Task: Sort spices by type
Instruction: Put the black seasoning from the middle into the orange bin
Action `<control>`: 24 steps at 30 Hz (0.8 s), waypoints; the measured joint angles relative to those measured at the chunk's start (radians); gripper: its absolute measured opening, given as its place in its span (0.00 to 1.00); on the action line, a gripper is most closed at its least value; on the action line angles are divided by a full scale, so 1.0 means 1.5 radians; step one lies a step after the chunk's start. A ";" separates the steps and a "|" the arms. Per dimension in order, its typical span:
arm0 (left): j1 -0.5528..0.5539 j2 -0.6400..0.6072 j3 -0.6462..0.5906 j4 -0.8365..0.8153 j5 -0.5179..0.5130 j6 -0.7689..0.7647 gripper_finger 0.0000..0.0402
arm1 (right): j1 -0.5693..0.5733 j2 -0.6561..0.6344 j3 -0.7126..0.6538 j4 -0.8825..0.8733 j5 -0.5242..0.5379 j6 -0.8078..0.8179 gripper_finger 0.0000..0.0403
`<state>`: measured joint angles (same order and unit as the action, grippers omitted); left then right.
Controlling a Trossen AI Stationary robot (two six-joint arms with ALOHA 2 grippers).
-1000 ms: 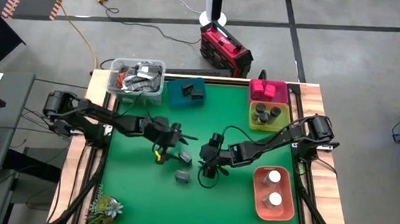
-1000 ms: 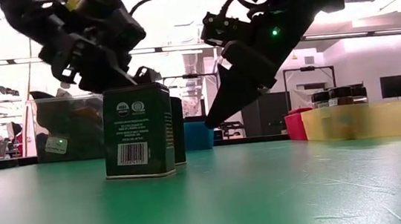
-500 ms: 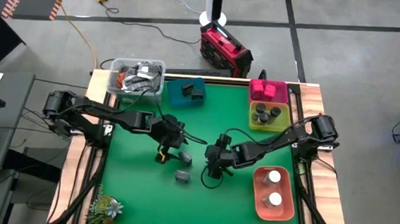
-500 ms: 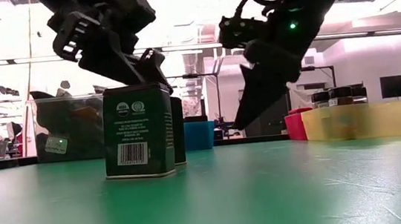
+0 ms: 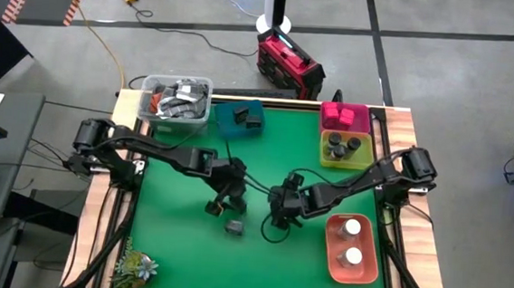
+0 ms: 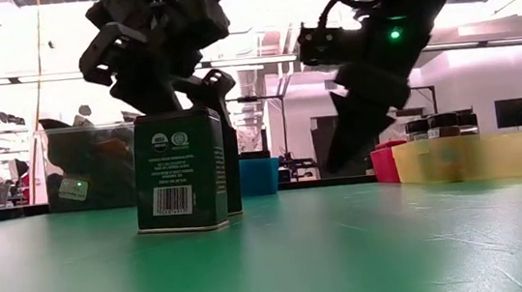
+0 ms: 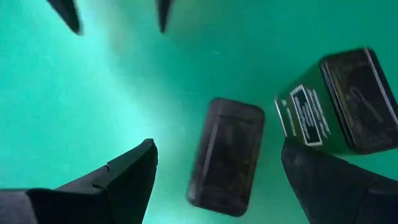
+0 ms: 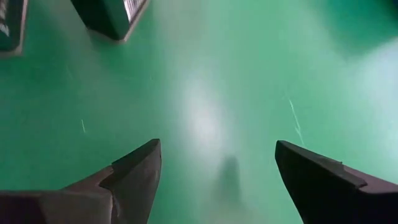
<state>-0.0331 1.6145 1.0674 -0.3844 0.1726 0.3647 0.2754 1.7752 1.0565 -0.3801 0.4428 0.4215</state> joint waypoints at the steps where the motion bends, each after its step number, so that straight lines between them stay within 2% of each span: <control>1: -0.003 0.007 0.007 -0.009 0.000 0.005 0.82 | 0.003 0.000 0.000 -0.010 0.007 0.008 0.85; 10: -0.016 0.021 0.016 -0.013 -0.038 0.034 0.81 | 0.023 0.000 0.000 -0.013 0.037 0.018 0.85; 15: -0.013 0.029 0.016 -0.009 -0.039 0.042 0.74 | 0.031 0.000 0.000 0.020 0.037 -0.006 0.85; 20: -0.013 0.051 0.016 0.001 -0.045 0.046 0.66 | 0.038 0.000 0.000 -0.013 0.011 0.005 0.85; 24: -0.013 0.059 0.016 0.005 -0.082 0.045 0.60 | 0.040 0.000 0.000 -0.019 0.009 0.011 0.85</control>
<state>-0.0532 1.7034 1.0912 -0.3772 0.0503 0.4328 0.3351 1.7755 1.0565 -0.4081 0.4565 0.4377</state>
